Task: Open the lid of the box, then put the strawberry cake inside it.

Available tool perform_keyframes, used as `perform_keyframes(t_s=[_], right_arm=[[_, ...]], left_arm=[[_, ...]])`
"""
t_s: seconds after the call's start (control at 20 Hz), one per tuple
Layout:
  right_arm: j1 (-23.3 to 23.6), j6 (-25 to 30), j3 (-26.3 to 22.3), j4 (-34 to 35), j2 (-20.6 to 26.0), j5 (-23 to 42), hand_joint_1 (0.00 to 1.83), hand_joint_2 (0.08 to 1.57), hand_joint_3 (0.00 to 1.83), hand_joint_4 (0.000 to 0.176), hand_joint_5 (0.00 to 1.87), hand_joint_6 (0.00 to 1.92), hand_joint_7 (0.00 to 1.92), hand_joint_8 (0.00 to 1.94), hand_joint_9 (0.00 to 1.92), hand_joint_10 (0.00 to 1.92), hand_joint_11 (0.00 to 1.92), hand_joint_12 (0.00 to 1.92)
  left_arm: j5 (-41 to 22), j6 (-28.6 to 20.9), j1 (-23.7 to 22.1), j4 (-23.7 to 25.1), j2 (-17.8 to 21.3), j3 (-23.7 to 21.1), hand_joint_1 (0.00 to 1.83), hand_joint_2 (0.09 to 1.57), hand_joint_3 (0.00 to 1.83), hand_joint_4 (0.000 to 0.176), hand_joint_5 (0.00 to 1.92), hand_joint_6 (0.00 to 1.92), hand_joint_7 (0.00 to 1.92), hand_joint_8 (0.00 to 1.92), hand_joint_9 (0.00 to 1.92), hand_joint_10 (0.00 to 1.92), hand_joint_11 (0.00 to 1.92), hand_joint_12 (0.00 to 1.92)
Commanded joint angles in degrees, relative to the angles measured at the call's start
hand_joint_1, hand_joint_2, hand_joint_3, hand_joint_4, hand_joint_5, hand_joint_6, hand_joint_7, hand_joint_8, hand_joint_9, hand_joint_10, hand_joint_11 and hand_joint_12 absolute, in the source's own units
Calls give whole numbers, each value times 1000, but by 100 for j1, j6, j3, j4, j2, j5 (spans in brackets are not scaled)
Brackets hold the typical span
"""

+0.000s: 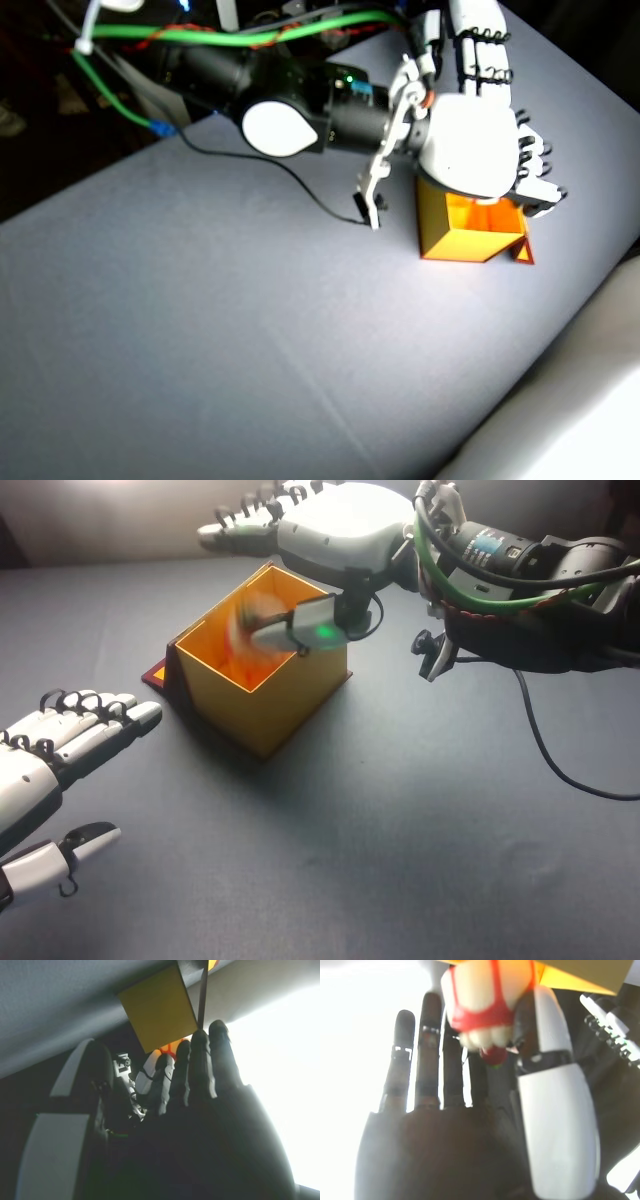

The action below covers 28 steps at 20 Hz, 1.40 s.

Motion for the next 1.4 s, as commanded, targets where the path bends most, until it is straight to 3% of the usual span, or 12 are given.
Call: perform_keyframes(t_s=[0.0,0.1,0.25,0.35,0.5,0.75,0.85,0.9,1.0,1.05,1.2,1.35], right_arm=[[103,19,16,55,17,668,562,1176,5,80,76,8,96,3,86,28,0,556],[102,19,-11,55,18,660,577,1150,0,84,83,3,70,0,89,9,0,479],[97,19,-159,28,136,719,545,1191,9,56,21,1,49,2,57,1,0,395],[91,19,-231,18,224,771,445,1230,6,54,0,0,9,7,2,0,0,72],[-21,19,-656,-50,701,1046,401,1285,19,0,0,0,0,0,4,2,1,1],[-570,19,-1570,-109,1620,1966,324,1254,7,0,0,0,0,0,0,0,0,5],[-892,20,-1957,-133,1993,2424,321,1264,7,70,0,0,0,0,0,0,0,0],[-1110,28,-2168,-133,2276,2705,450,1282,7,17,0,0,0,0,0,0,0,0],[-1580,103,-2495,-81,2715,3175,493,1280,5,0,0,0,0,0,0,0,0,0],[-1890,114,-2680,15,2943,3474,207,1277,4,91,0,0,0,0,0,0,0,0],[-2744,114,-3093,412,3448,4369,227,1283,6,113,0,0,0,0,0,0,0,0],[-3695,39,-3462,1013,3846,5437,259,1269,0,19,0,0,0,0,0,0,0,0]], left_arm=[[-728,-16,-40,-36,-21,24,781,1416,1,80,12,0,0,0,0,0,0,0],[-771,-16,-40,-56,-28,23,819,1417,0,52,18,6,0,0,0,0,0,0],[-858,-17,-40,-67,-26,11,839,1409,0,114,6,0,0,0,0,0,0,0],[-887,-17,-40,-76,-26,6,844,1421,2,60,0,0,0,0,0,0,0,0],[-1004,-17,-39,-123,-21,-15,787,1402,0,106,0,0,0,0,0,0,0,0],[-1275,-15,-32,-228,-3,-47,703,1401,1,120,0,0,0,0,0,0,0,0],[-1419,-15,-10,-280,5,-58,808,1393,0,91,0,0,0,0,0,0,0,0],[-1497,-15,-9,-301,10,-65,784,1391,0,84,0,0,0,0,0,0,20,12],[-1643,-15,-8,-317,14,-70,767,1385,0,100,0,0,0,0,0,0,24,18],[-1724,-15,-8,-324,11,-73,730,1392,0,104,0,0,0,0,0,0,0,0],[-1948,-15,-7,-333,9,-96,721,1393,1,75,0,0,0,0,0,0,0,0],[-2178,-15,-7,-333,12,-110,552,1409,8,71,0,0,0,0,0,0,0,0]])
